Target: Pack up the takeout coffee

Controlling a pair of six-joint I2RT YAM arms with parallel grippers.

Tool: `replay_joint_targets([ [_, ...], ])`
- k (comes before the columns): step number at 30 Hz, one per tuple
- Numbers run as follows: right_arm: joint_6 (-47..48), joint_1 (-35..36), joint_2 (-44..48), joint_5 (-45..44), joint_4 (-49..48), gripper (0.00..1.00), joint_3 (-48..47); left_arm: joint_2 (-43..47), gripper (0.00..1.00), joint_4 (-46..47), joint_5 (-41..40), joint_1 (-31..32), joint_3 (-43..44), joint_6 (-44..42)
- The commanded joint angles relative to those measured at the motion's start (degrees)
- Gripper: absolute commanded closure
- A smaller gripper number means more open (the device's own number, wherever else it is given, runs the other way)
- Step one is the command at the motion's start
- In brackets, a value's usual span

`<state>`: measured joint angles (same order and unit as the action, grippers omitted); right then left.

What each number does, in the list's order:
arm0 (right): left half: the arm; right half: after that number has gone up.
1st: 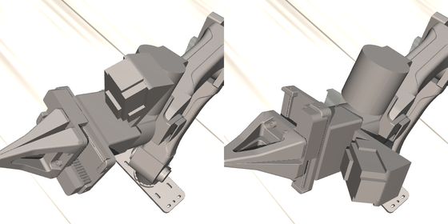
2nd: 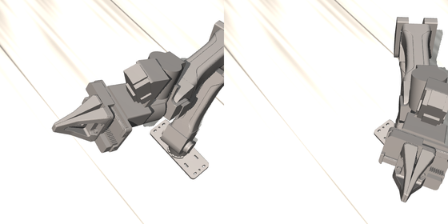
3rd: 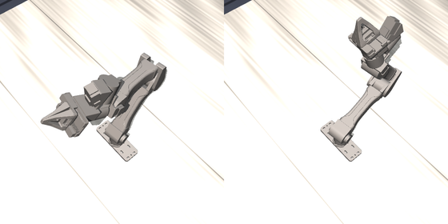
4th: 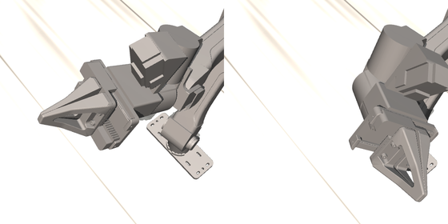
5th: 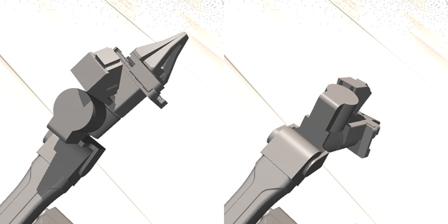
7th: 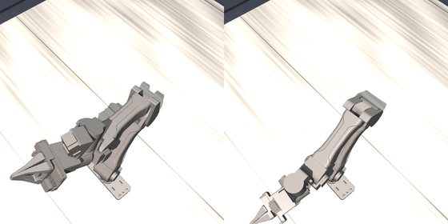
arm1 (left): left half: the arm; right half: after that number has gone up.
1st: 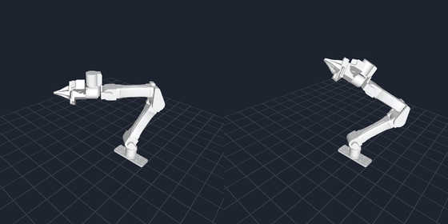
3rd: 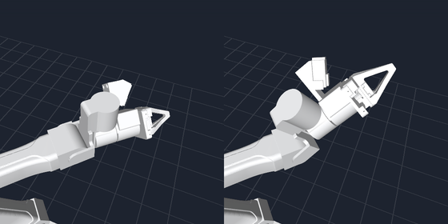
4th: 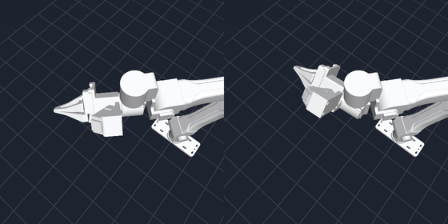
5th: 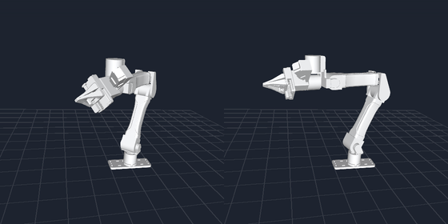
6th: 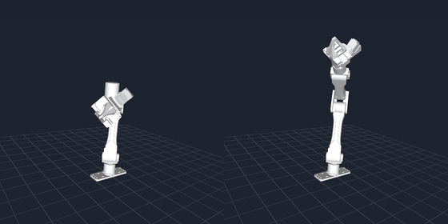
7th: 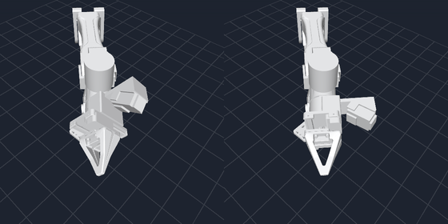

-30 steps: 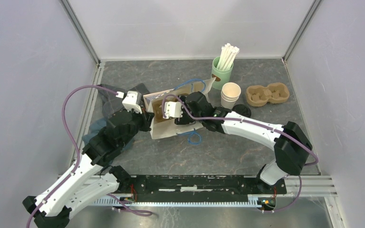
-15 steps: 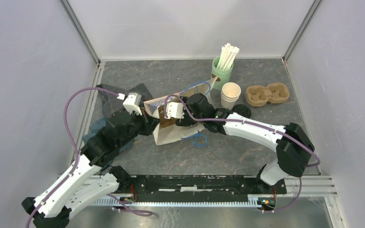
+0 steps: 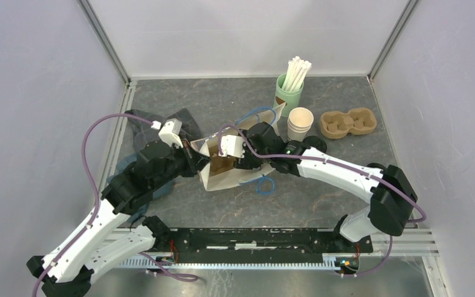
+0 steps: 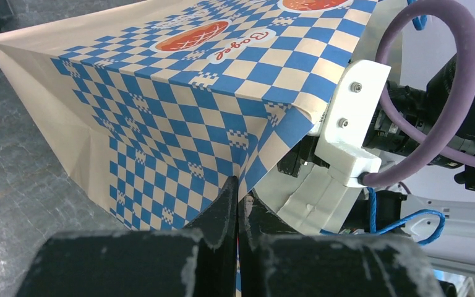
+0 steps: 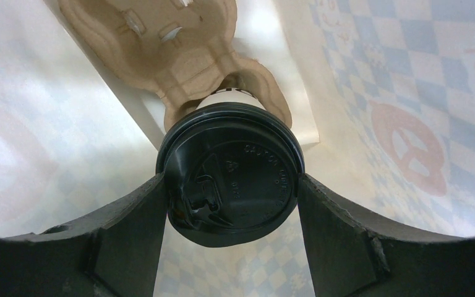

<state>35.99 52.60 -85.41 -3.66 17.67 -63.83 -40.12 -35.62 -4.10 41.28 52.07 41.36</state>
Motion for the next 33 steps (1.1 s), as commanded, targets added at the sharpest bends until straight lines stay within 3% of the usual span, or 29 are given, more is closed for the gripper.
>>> replay_joint_targets([
  [1, -2.1, 0.2, 0.8, 2.2, 6.1, 0.31, -4.0, -0.1, 0.98, -2.1, 0.4, 0.2, 3.6, 4.7],
  [17, -5.9, 0.6, -8.5, 5.1, 15.7, 0.3, -10.5, -5.8, 0.98, -12.0, -13.7, 0.2, 12.9, 8.1],
  [33, -10.1, 3.1, -19.0, -2.9, 22.1, 0.3, -12.9, -8.6, 0.98, -14.3, -27.6, 0.2, 17.9, -0.5],
])
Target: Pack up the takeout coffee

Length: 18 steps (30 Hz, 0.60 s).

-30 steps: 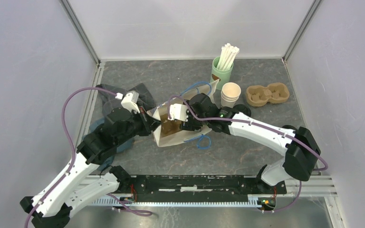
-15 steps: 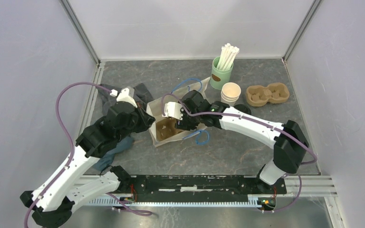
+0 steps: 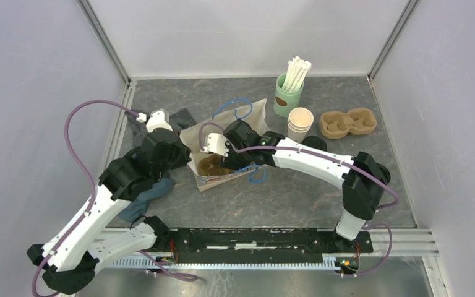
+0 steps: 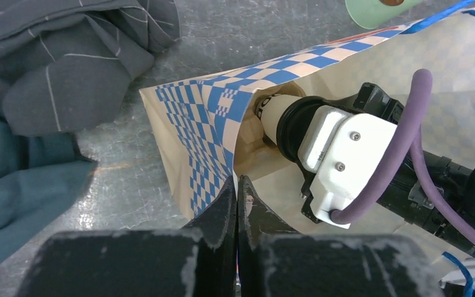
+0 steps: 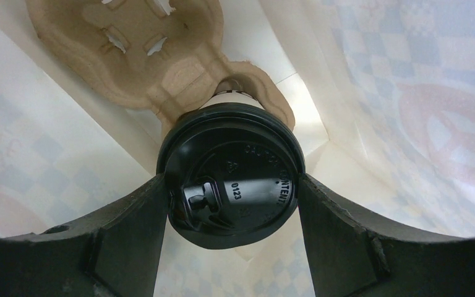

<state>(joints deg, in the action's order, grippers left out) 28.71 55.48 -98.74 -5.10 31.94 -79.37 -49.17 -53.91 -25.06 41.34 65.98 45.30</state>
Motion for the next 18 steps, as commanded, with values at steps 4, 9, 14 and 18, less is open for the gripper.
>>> replay_joint_targets([
  [4, -2.7, 0.2, -8.7, -2.5, 7.1, 0.3, 3.0, -0.1, 0.98, 4.5, -6.9, 0.1, 4.1, -6.4],
  [9, -2.9, 0.2, -12.0, -2.0, 6.6, 0.3, 0.8, -0.6, 0.98, 4.3, -6.5, 0.1, 4.2, -7.5],
  [14, -3.0, 0.1, -13.9, -1.9, 6.5, 0.3, -0.1, -1.1, 0.98, 2.6, -7.1, 0.1, 4.6, -7.4],
  [18, -4.0, 0.1, -14.0, -1.4, 8.6, 0.28, -3.2, -1.2, 0.98, 2.1, -7.2, 0.1, 5.2, -7.3],
])
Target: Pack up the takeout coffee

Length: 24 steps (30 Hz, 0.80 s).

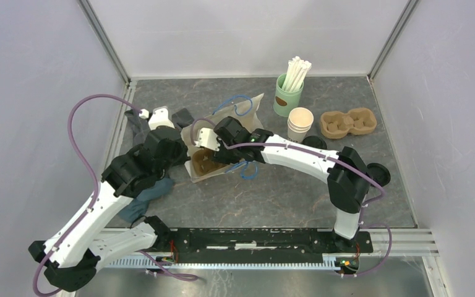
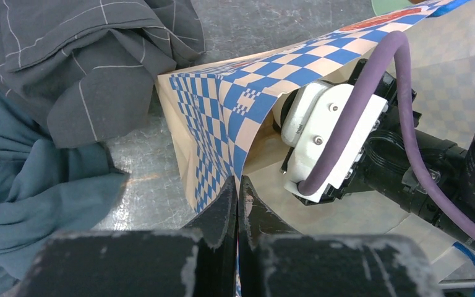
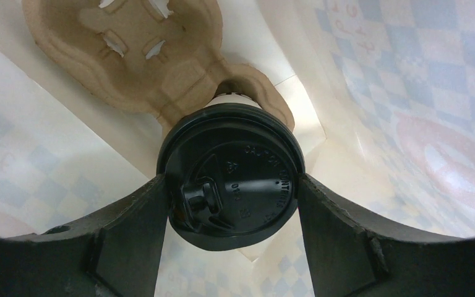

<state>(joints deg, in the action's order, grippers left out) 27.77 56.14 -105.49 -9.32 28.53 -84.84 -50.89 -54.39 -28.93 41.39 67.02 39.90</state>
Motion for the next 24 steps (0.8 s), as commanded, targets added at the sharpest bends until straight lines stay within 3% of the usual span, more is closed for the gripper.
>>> replay_joint_targets([
  [1, -3.6, -0.6, -6.5, 3.4, 12.3, 0.26, 1.3, 0.6, 0.98, 2.5, -3.3, 0.1, 4.3, -1.8],
  [13, -9.0, 1.0, 2.8, 2.3, 15.8, 0.02, -1.5, 2.3, 0.98, 2.3, 0.1, 0.1, 2.8, 1.3],
  [24, -13.3, 3.2, 10.8, 1.4, 18.0, 0.02, -0.9, 1.8, 0.98, 1.1, 4.3, 0.1, 1.3, 5.8],
])
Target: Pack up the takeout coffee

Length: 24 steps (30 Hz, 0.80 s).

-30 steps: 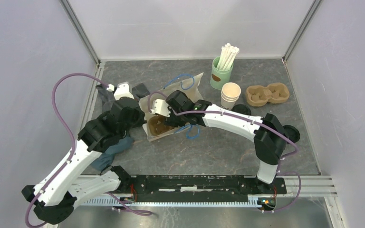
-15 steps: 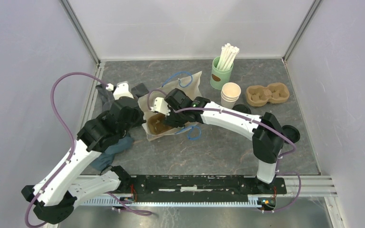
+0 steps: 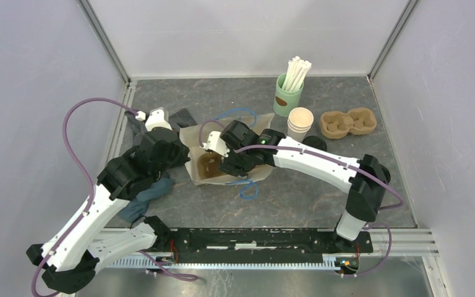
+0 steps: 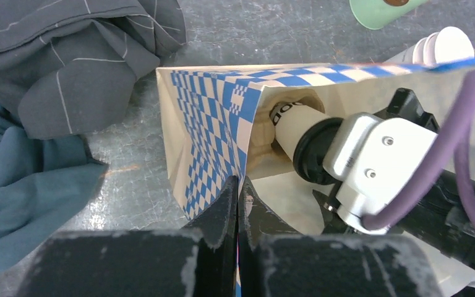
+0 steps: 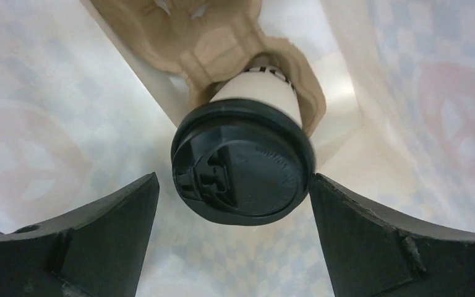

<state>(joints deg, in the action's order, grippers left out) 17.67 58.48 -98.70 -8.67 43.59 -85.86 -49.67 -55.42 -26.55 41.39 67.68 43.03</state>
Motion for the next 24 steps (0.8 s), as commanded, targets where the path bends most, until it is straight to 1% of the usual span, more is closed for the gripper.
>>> replay_joint_targets([
  [1, -3.7, 1.0, 4.6, 0.7, 3.1, 0.02, 0.1, 0.5, 0.98, 2.5, 2.6, 0.1, 0.4, 2.7],
  [10, -7.6, 3.2, 11.6, -0.9, 6.7, 0.02, -0.4, -1.9, 0.98, 3.0, 5.7, 0.1, 0.3, 4.7],
  [13, -9.4, 3.5, 14.0, -0.9, 8.2, 0.02, -2.5, -2.0, 0.98, 3.0, 6.0, 0.1, 0.1, 5.5],
  [17, -11.1, 3.8, 18.2, 1.2, 8.6, 0.02, -5.5, -1.9, 0.98, 2.8, 6.1, 0.1, -0.5, 6.3],
  [21, -12.1, 3.8, 22.8, 6.4, 5.7, 0.14, -7.4, -2.5, 0.98, 2.8, 6.3, 0.1, -0.2, 6.5],
  [24, -13.4, 3.8, 27.2, 8.1, 0.6, 0.17, -7.2, -3.3, 0.98, 2.7, 6.2, 0.1, 0.4, 5.8],
])
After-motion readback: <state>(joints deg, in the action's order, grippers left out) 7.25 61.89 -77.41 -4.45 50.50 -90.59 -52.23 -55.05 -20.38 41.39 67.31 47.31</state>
